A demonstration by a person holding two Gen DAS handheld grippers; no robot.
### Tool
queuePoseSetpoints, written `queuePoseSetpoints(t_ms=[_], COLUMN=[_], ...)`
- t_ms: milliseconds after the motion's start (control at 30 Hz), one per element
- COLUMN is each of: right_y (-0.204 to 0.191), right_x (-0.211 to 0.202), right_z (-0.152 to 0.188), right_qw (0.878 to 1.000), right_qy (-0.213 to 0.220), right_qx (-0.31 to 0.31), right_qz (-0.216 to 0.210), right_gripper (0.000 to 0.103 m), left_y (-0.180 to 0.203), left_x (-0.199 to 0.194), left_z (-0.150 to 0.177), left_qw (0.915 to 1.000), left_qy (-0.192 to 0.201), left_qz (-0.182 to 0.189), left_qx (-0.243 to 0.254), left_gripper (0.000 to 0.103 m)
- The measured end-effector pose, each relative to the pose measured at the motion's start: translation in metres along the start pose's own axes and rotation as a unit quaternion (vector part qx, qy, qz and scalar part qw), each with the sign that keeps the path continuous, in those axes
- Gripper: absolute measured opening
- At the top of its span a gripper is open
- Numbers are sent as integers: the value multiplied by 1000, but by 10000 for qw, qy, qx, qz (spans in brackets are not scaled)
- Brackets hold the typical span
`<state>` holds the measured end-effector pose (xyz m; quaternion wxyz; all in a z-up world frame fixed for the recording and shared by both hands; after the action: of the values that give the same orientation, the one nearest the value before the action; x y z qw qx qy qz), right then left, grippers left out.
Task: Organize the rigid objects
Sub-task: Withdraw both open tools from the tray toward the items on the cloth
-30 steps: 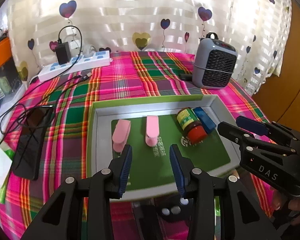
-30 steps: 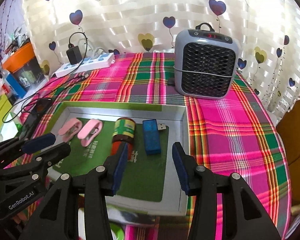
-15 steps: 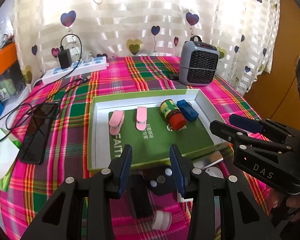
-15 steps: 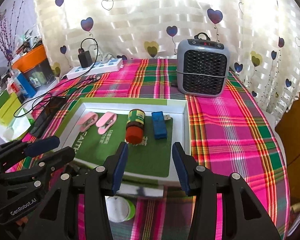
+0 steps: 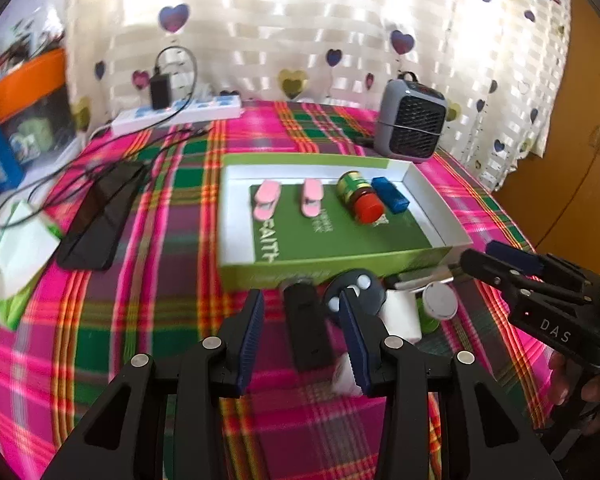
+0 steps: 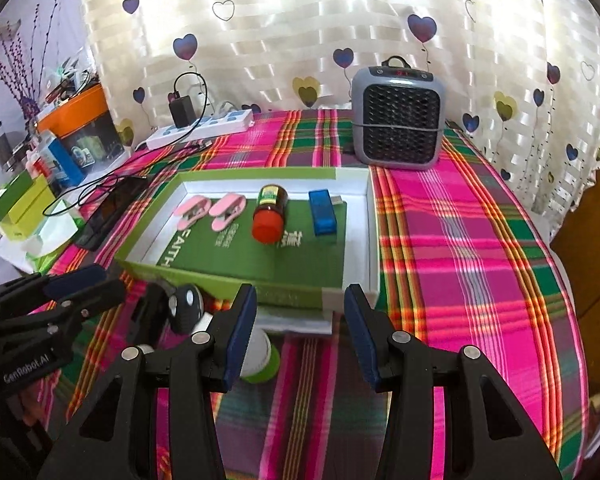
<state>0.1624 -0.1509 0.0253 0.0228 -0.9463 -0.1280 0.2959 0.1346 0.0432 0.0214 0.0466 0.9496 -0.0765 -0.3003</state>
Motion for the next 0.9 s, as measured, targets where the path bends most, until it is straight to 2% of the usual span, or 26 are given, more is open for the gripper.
queuePoseSetpoints(t_ms=[300,633,900], right_y=[4,-1,3], right_x=[-8,-18,-18], right_z=[14,28,37], right_qw=[9999,10000,9998], right_qy=[-8,7,-96], right_qx=[45,6,192], right_qz=[91,56,-12], right_gripper=[47,47,47], left_y=[-4,23,30], left_x=[-9,-4,5], left_z=[12,37,46], left_qw=[9997,9975,9968], left_qy=[-42,-353,-504], left_qz=[199,580,572], left_qx=[-129,180,222], left_gripper=[38,38,38])
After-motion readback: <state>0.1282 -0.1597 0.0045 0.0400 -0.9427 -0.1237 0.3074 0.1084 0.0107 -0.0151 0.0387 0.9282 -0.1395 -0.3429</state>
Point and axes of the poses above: each gripper's, at about its wrist camera, not at the fingertips, and x roughly the way its jaws point, y to its right, z to its underside, the point moved 4 cm from there along x, roughly the way its jaws point, and after that the axes turned 12 degrees about y, right-handed, at the moved point
